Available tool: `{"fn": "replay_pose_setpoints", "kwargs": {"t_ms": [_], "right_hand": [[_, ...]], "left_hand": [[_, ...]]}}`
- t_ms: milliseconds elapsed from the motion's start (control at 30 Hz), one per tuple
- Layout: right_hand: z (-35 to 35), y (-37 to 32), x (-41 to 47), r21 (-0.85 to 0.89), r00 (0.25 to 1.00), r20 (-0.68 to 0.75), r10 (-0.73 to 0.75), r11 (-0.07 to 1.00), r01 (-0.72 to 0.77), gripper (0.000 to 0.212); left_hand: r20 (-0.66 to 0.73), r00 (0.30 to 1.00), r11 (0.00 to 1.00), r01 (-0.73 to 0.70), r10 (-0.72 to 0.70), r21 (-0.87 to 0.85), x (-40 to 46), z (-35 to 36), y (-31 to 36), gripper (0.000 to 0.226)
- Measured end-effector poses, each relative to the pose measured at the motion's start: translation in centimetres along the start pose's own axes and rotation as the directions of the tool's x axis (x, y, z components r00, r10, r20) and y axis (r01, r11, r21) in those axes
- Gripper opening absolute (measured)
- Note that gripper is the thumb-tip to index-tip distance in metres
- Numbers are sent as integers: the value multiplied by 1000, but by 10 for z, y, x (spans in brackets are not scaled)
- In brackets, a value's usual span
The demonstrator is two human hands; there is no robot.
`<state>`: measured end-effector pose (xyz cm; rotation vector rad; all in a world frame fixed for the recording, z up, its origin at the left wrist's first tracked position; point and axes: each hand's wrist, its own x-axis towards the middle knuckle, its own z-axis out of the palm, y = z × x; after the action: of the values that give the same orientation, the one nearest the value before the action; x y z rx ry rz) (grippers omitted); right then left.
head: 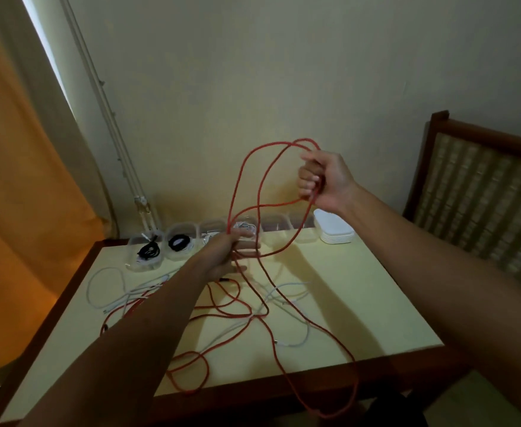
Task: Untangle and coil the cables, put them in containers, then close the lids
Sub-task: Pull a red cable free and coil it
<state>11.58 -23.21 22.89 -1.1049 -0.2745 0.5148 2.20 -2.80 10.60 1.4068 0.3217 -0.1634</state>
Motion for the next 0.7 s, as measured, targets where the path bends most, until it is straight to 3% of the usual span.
{"fn": "replay_pose_setpoints", "kwargs": {"t_ms": [100,167,233,300,433,500,567,633,700], "right_hand": [[-33,29,-2,-8,982,-168,91,996,-93,52],[-46,51,-6,-75,963,-234,137,985,-158,44],[-48,71,-13,-180,961,-236,142,966,-187,26],[-39,86,-21,-257,978,-151,145,949,-181,2],[-8,103,-16,-397,977,25,214,899,-187,38],[12,102,-11,-494,970,50,239,850,-184,34],[29,96,-8,-588,975,98,202,802,-106,14],[39,87,-5,-615,976,134,169,787,-52,20],[47,78,-4,-578,982,135,131,816,-30,29]], "left_hand": [[-24,1000,966,-19,14,-258,-2,-5,16,24],[-21,999,943,-38,33,-332,-3,-2,30,28],[-26,996,936,-85,81,-343,-3,2,47,29],[-32,989,917,-145,143,-373,-4,9,67,26],[-91,972,854,-235,218,-464,-8,31,108,26],[-118,962,820,-272,247,-503,-13,42,126,26],[-117,948,781,-309,295,-543,-19,49,138,19],[-102,925,735,-354,365,-579,-26,49,146,12],[-86,912,725,-374,402,-578,-27,40,149,21]]}}
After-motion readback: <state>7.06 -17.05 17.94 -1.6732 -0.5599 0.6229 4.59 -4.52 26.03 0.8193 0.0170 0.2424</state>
